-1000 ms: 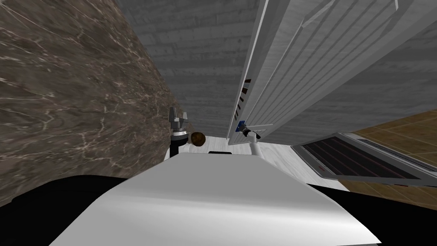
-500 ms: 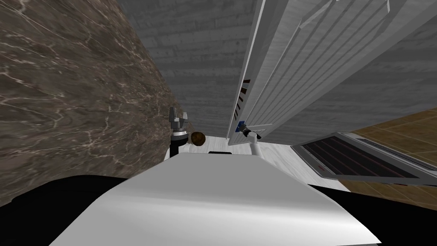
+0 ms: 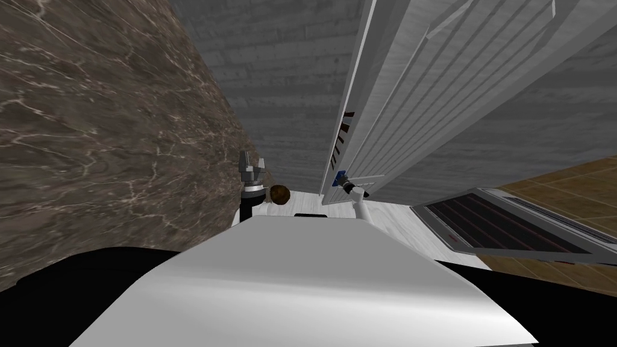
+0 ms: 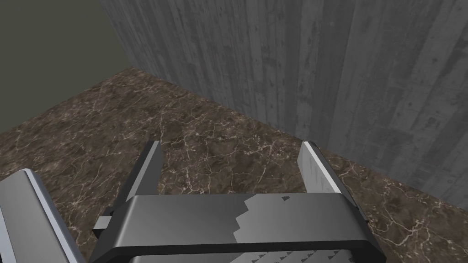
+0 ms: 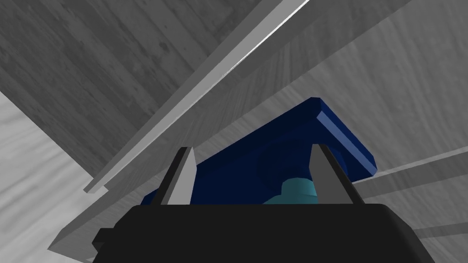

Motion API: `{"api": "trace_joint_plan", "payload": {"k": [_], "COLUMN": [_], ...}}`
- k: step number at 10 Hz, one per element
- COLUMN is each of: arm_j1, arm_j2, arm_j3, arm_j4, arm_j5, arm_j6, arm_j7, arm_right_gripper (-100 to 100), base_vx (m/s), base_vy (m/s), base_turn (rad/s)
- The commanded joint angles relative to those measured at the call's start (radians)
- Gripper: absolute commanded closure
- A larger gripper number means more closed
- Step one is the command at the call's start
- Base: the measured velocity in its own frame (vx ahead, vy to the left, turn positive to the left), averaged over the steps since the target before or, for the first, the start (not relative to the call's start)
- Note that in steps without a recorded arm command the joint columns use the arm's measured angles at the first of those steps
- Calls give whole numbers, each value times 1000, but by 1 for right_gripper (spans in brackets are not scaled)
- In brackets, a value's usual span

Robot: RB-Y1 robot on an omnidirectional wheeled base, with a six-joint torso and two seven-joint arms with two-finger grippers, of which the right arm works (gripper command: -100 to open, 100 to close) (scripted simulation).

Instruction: Pull the door open

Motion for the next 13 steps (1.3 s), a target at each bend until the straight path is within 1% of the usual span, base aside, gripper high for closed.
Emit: {"api": "trace_joint_plan", "payload": {"k": [1,6,7,10,11,12,13], "arm_j1": [30,30,35,35,35,35,35], "arm_j2": [8,8,8,8,8,8,8], "arm_j3": [-5,-5,-14,-14,-14,-14,-14], "arm_j4": [13,13,14,14,4,14,14], "arm_j5": [5,5,-50,-50,-50,-50,-50], "arm_j6": [13,13,39,39,39,39,39], "arm_j7": [-31,-31,-42,-42,-42,-42,-42], "arm_right_gripper": [100,100,100,100,100,100,100], "base_vx": [-50,-4,-31,-23,1,0,0], "base_vy": [-38,-5,-24,-21,-2,0,-1], "base_turn": [17,-4,44,9,-19,0,-17]}}
